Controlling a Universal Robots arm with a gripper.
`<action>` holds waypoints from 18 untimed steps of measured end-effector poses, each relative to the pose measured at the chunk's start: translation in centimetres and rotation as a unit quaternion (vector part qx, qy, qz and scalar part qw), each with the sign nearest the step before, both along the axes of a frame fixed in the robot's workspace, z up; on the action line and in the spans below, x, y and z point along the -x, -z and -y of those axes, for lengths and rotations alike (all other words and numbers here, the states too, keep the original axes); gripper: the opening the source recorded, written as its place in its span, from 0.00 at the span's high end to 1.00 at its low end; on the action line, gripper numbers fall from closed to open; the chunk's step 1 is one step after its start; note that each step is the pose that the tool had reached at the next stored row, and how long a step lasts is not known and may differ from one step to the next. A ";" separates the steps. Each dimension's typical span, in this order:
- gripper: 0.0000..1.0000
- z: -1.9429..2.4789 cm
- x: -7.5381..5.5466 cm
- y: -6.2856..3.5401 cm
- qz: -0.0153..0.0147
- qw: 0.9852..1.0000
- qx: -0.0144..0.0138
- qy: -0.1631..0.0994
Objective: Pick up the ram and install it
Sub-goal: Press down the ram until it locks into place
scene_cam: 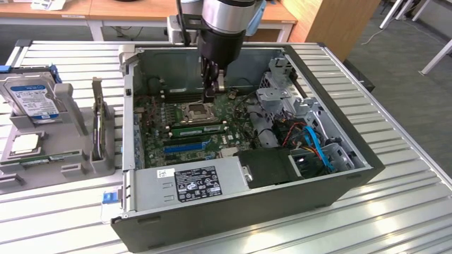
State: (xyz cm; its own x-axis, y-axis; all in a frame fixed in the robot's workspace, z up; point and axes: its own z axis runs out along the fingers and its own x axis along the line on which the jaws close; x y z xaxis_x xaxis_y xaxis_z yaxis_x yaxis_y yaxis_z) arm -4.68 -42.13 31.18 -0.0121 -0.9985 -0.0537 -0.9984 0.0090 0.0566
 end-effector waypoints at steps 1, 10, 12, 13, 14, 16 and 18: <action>0.90 0.00 0.0 -0.14 0.000 1.000 0.000 0.000; 0.90 0.00 0.0 -1.15 0.000 1.000 0.000 0.000; 0.90 0.00 0.0 -1.16 0.000 1.000 0.000 0.000; 0.90 0.00 0.0 -1.20 0.000 1.000 0.000 0.000; 0.90 0.00 0.0 -1.23 0.000 1.000 0.000 0.000; 0.90 0.00 0.0 -1.24 0.000 1.000 0.000 0.000; 0.90 0.00 0.0 -1.24 0.000 1.000 0.000 0.000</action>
